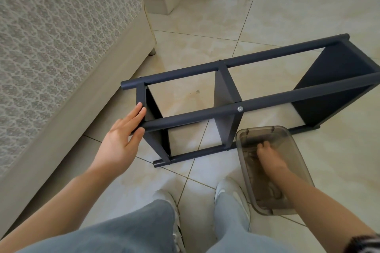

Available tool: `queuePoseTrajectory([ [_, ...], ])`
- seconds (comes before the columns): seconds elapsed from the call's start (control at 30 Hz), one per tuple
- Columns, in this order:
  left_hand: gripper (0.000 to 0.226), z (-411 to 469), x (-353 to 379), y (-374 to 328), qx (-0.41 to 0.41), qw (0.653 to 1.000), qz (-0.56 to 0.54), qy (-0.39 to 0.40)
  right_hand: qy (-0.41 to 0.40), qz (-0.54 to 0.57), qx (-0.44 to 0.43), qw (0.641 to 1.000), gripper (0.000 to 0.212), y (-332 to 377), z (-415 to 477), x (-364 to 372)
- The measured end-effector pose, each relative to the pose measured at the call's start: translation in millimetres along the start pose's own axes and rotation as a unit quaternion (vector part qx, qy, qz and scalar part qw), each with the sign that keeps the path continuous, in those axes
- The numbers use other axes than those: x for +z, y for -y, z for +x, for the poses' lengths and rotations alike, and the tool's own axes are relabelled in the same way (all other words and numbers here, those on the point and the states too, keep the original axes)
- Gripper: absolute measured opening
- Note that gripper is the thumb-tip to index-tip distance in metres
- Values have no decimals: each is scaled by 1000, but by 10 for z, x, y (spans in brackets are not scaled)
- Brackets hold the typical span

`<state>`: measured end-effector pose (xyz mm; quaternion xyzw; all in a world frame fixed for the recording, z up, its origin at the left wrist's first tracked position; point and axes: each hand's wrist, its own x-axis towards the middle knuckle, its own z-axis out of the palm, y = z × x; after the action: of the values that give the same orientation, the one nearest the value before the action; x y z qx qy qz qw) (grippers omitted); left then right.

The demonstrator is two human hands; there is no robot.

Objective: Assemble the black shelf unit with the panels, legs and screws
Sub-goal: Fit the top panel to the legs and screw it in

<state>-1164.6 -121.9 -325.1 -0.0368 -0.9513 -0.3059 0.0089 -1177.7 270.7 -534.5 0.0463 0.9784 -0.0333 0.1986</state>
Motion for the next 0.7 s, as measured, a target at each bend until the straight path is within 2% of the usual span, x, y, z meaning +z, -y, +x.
queuePoseTrajectory([
  [0.1,49,-3,-1,-14,-3,1000,-1,-2,-22,39,8,999,46,-24,-31,-10],
  [0.23,49,4,-17,-19,-7,1000,-10,7,-47,156,27,986,17,-9,-160,-123],
  [0.33,49,15,-42,-5,-4,1000,-16,15,-94,247,28,964,20,23,-349,-291],
  [0.47,49,36,-66,10,-1,999,-32,19,-97,337,14,936,20,91,-664,-681],
  [0.53,48,49,-75,22,5,999,-35,22,-82,398,-4,914,15,171,-822,-974],
  [0.63,48,77,-114,50,17,999,-30,35,-54,519,-32,852,12,368,-1028,-1457],
  [0.7,49,109,-151,65,29,999,-16,44,-41,559,-60,826,11,524,-1137,-1765],
])
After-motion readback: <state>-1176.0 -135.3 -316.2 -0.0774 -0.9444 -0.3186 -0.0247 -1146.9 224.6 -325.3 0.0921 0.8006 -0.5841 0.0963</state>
